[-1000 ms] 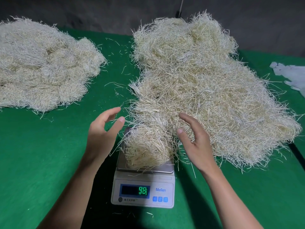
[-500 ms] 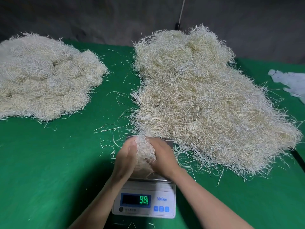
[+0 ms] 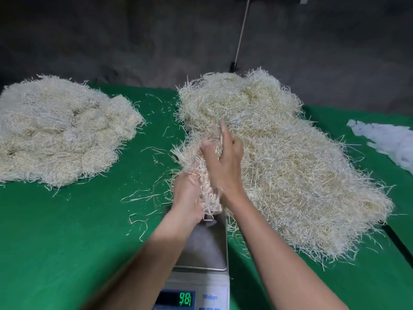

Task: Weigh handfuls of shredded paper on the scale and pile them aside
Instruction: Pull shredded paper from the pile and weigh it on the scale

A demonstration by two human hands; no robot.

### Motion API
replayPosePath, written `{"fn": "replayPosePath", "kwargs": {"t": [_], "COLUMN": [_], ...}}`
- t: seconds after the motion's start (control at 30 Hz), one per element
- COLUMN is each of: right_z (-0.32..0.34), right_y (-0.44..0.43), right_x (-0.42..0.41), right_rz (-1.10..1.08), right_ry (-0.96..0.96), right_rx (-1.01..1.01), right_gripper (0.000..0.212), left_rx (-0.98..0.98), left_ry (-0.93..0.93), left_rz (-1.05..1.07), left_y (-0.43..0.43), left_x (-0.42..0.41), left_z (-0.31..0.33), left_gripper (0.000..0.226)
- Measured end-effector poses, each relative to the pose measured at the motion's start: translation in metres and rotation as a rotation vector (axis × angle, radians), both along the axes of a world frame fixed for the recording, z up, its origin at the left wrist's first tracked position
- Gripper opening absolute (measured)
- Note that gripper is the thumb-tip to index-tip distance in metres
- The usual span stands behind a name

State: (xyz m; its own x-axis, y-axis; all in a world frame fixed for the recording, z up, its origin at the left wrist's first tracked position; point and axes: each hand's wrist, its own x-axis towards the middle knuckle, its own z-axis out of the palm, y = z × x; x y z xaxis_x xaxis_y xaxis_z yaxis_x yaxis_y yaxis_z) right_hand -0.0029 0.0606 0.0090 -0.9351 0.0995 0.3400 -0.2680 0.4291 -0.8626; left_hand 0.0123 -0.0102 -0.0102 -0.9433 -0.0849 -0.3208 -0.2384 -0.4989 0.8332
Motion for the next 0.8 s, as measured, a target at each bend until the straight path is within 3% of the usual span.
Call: {"fn": "replayPosePath", "kwargs": {"t": [0.1,0.17,0.23,0.3,0.37,0.47,0.5,0.6,0.7,0.73,0.8], "right_z": [-0.014,-0.025,-0.024,-0.014,-0.013,-0.025,-0.025,-0.013,-0.008,-0.008,-0.020], "right_y": [-0.012,-0.025,-0.019,-0.004,-0.001,-0.017,-0.015,0.011,0.031,0.030,0.016], "right_x": [0.016,0.038,0.026,0.005,0.007,0.025,0.023,-0.004,-0.029,-0.031,-0.019], "right_rz": [0.119,0.219,0.197,0.157,0.168,0.143,0.098,-0.114,-0.243,-0.223,-0.152], "right_ry": [-0.063,-0.046,-0.116,-0.211,-0.198,-0.110,-0.098,-0.182,-0.335,-0.331,-0.183], "right_rx": [-0.027,0.027,-0.052,-0.179,-0.279,-0.320,-0.368,-0.650,-0.868,-0.854,-0.556], "right_gripper": [0.044,0.051,0.052,0.052,0.048,0.027,0.018,0.016,0.056,0.051,0.023], "left_rx": [0.392,0.533,0.435,0.103,-0.110,-0.246,-0.282,-0.118,-0.047,0.033,0.159], "left_ry": [0.031,0.090,0.092,0.054,0.104,0.262,0.262,0.180,0.034,0.002,-0.038], "left_rz": [-0.071,-0.051,-0.021,0.060,0.170,0.201,0.203,0.037,-0.040,-0.094,-0.102], "left_y": [-0.005,-0.012,-0.001,0.015,0.017,0.013,0.013,0.010,0.010,0.013,0.016], "left_x": [-0.014,-0.023,-0.023,-0.014,-0.012,-0.028,-0.031,-0.029,-0.013,-0.013,-0.019], "left_z": [0.011,0.018,0.009,0.005,0.007,0.015,0.016,0.009,-0.008,-0.011,-0.005], "left_gripper": [0.058,0.070,0.057,0.035,0.028,0.009,0.023,0.068,0.082,0.080,0.070]}}
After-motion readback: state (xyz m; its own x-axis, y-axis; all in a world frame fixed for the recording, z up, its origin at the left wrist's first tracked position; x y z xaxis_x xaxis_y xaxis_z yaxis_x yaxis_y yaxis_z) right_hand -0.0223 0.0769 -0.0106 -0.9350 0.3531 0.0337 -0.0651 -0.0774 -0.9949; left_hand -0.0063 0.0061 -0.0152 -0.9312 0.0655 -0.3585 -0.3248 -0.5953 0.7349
